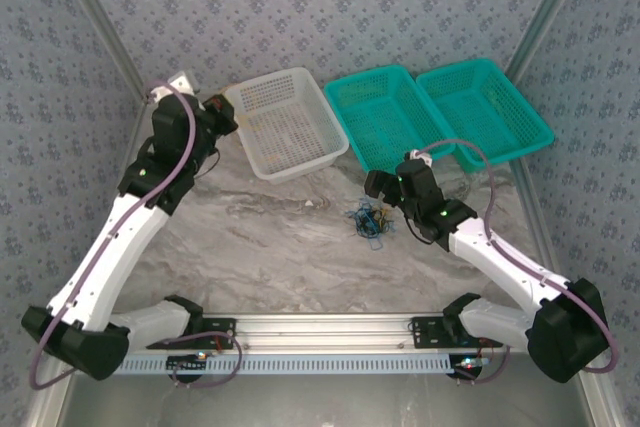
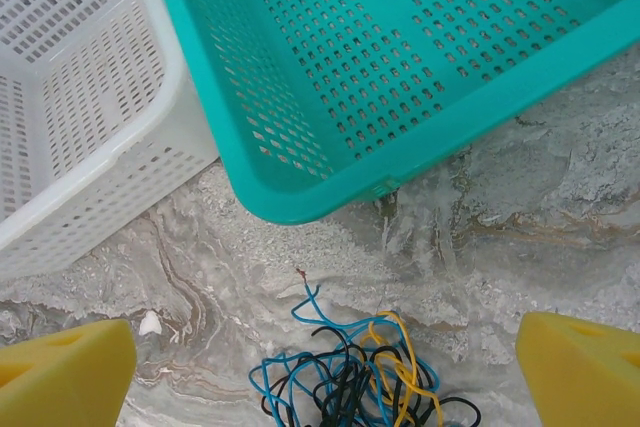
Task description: Untangle the cables
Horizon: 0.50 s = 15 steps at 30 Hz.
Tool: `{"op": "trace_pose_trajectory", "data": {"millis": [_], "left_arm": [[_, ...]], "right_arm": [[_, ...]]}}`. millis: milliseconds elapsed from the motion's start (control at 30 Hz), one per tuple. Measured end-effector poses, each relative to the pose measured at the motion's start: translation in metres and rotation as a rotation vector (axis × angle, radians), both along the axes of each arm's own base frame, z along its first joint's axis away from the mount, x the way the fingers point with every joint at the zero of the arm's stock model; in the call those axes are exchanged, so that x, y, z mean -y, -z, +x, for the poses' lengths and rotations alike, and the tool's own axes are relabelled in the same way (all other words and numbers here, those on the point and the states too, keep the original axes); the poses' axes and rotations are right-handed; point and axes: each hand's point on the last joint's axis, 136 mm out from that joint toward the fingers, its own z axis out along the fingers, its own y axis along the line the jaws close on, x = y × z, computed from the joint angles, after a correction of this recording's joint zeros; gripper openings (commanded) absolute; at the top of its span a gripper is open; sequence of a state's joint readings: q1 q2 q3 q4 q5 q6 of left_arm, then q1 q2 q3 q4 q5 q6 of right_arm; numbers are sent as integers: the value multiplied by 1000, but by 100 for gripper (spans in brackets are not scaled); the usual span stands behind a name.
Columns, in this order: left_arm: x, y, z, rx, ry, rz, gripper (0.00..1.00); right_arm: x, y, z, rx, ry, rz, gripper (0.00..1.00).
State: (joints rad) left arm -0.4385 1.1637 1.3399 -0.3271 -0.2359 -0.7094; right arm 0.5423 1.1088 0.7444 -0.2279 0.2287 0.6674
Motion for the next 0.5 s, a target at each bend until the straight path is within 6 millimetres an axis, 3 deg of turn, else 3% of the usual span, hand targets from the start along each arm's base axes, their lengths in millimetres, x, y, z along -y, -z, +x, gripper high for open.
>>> {"op": "trace_pose_trajectory", "data": {"millis": [267, 367, 500], "left_arm": [[45, -21, 58, 30, 111, 61, 0], [56, -10, 81, 4, 122, 96, 0], [65, 24, 109, -72, 124, 142, 0]], "right_arm": [[4, 4, -2, -17, 8, -8, 100], [5, 6, -3, -27, 10, -14, 100], [6, 7, -4, -34, 9, -18, 100]]}}
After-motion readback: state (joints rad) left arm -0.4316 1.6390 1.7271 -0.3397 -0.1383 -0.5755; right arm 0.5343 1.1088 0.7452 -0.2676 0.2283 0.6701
